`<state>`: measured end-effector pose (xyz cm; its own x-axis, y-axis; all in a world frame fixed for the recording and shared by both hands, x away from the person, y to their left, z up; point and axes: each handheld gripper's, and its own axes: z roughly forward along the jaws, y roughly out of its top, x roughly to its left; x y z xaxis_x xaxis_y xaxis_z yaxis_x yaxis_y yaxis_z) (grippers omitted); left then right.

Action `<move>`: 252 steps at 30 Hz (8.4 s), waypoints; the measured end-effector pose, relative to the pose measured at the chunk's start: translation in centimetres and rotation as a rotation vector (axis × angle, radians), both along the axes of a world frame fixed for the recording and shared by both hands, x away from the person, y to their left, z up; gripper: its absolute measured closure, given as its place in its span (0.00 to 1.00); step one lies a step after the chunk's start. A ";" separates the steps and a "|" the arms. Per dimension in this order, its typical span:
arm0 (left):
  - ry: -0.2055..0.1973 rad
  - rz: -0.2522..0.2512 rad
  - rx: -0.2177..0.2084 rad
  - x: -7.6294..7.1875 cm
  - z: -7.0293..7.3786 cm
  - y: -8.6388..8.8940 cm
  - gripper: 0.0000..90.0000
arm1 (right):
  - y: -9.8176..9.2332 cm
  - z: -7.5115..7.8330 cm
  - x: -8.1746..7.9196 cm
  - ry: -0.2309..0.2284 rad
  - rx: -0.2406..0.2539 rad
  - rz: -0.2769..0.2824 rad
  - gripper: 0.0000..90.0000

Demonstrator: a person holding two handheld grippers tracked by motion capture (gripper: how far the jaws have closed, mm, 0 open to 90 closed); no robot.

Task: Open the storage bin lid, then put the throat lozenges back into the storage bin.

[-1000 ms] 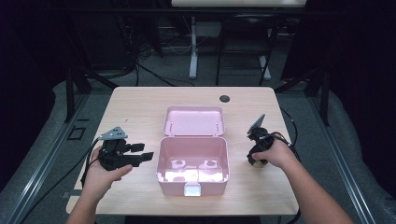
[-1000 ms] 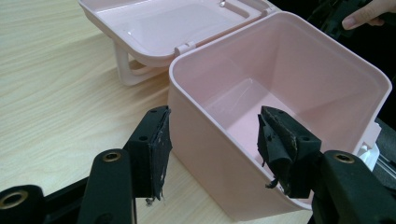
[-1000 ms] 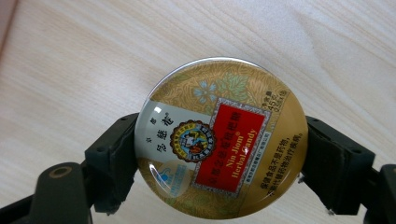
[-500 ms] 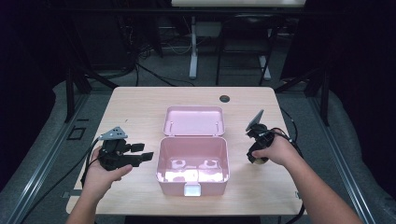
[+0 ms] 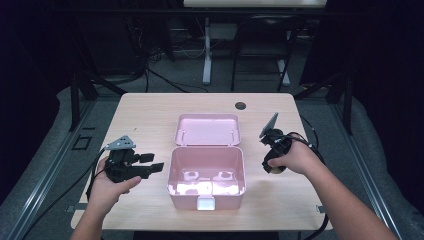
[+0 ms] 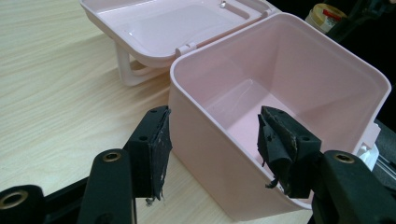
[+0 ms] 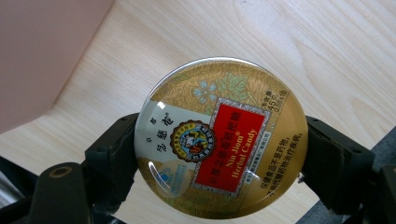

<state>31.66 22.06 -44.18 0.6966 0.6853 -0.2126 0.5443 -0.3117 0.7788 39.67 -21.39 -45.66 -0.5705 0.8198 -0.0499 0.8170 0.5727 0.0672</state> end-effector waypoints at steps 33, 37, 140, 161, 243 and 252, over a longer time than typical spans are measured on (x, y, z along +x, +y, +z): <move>0.005 0.000 -0.001 0.1 -0.1 0.0 0.49 | 3.2 5.7 -1.3 -0.043 0.027 0.400 0.22; 0.007 -0.006 0.001 0.2 -0.3 -0.2 0.49 | 3.6 5.9 -1.2 -0.038 0.016 0.458 0.22; 0.012 -0.033 0.020 0.2 -0.8 -0.7 0.61 | 14.6 -0.8 -3.5 0.026 -0.025 0.900 0.22; 0.014 -0.034 0.019 0.3 -0.8 -0.7 0.61 | 14.6 -2.6 -3.5 0.008 -0.032 0.917 0.22; -0.007 -0.032 0.027 0.3 -0.9 -0.8 0.60 | 14.1 -3.7 -3.5 0.016 0.038 0.884 0.18; -0.032 -0.033 0.020 0.3 -0.9 -0.9 0.56 | 14.1 -2.0 -3.4 -0.021 0.053 0.861 0.19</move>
<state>31.94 21.17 -45.09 0.7250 0.6658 -0.1760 0.5081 -0.3446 0.7894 36.23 -7.33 -47.62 -0.9938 0.1036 -0.0414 0.0978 0.9877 0.1220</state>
